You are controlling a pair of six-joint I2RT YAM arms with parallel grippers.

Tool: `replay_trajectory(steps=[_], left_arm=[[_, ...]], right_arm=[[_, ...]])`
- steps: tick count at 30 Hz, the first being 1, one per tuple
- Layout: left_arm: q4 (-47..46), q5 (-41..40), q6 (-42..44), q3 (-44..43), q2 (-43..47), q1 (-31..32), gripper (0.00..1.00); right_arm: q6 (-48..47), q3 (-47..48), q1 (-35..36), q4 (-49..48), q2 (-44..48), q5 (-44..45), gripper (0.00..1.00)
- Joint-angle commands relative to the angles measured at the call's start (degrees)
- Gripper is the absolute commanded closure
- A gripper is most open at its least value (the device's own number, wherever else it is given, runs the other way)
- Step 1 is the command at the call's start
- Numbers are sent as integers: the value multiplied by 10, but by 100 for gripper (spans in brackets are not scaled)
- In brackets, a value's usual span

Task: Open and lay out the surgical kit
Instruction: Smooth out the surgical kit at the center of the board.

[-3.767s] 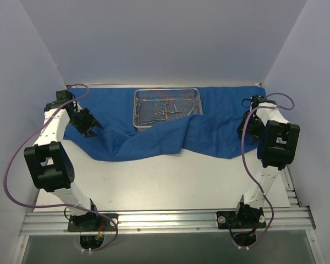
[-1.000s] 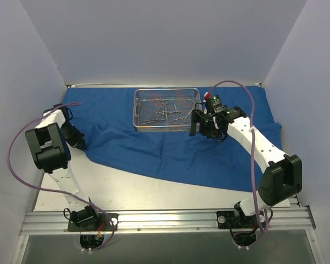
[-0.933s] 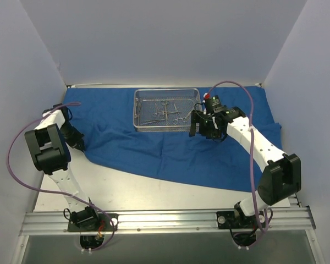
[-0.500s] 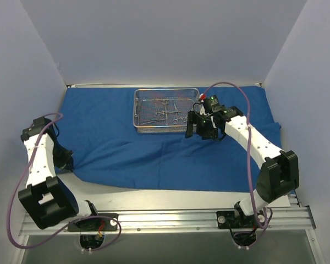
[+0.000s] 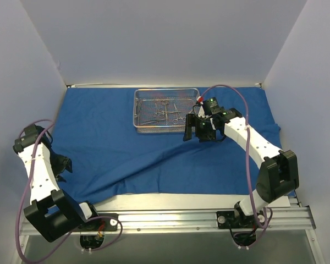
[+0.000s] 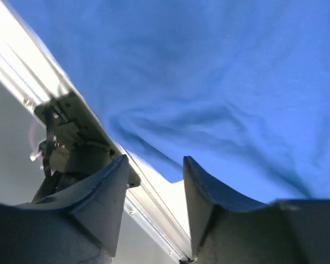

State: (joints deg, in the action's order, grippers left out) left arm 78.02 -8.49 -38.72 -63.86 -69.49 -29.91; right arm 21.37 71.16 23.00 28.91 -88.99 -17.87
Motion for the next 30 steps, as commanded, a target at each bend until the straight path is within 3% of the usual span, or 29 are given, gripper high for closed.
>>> replay_trajectory(steps=[1,6,9,13,16,17,19,20,27,30], left_arm=[[90,16,8,-79,-20,24,44],[-1,-19,-17,-160,-90,166,43],[-46,-32,2,-216,-180,226,49],[-73,-34,43,-315,-318,251,89],[-98,-27,76,-371,-396,250,97],[-104,-26,83,-381,-422,251,98],[-124,-21,100,-395,-444,251,98],[-132,-18,104,-399,-459,252,98],[-196,40,123,-392,-516,261,98],[-196,50,128,-409,-541,262,98]], right_arm=[[-13,24,1,12,2,6,22],[-12,40,-37,21,-13,23,22],[-13,54,-77,30,-36,36,22],[-9,81,-151,64,-72,84,27],[-1,54,-252,58,-73,68,44],[-1,27,-269,53,-72,62,69],[1,5,-291,48,-77,62,97],[7,-14,-301,38,-80,57,100],[52,-80,-306,-2,-79,20,100],[40,-89,-304,-14,-120,34,100]])
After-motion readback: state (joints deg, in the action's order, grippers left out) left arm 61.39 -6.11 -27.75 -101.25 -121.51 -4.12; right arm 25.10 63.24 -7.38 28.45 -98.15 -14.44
